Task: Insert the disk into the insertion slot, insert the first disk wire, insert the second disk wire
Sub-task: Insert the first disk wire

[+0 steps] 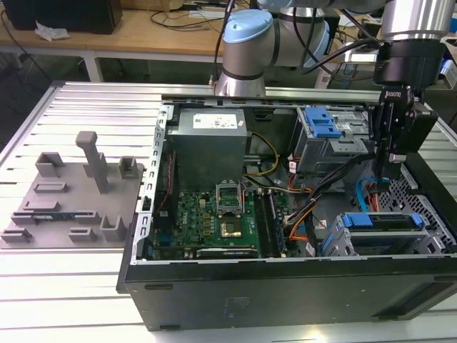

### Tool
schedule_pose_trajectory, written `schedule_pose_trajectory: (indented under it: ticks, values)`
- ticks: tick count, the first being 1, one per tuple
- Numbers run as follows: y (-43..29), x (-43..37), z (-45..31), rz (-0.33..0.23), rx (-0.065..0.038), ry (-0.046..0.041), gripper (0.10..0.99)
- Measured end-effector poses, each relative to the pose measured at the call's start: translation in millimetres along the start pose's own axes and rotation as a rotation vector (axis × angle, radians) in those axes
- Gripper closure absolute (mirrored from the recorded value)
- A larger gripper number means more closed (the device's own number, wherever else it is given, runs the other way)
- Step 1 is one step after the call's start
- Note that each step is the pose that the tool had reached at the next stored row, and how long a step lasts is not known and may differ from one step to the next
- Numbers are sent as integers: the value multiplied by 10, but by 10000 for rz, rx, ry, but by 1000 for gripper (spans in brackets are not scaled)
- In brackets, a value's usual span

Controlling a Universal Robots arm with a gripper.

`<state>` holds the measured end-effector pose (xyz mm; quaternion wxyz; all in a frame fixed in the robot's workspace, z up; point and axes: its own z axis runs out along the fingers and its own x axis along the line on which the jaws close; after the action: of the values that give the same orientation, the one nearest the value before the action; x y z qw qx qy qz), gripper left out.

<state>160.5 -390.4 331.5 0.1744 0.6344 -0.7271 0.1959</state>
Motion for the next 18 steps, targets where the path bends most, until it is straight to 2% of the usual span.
schedule_pose_trajectory:
  ticks: [5, 8, 10, 11, 12, 14, 18]
  values:
    - [3, -21, -3, 50, -5, 184, 737]
    - [4, -25, -2, 62, -4, 238, 737]
    - [4, -30, -1, 62, -1, 261, 753]
    - [4, -33, -1, 62, 0, 269, 820]
    - [5, -35, 0, 62, 1, 277, 820]
    - [5, -37, -1, 62, 4, 292, 922]
    - [5, -38, 0, 62, 4, 293, 922]
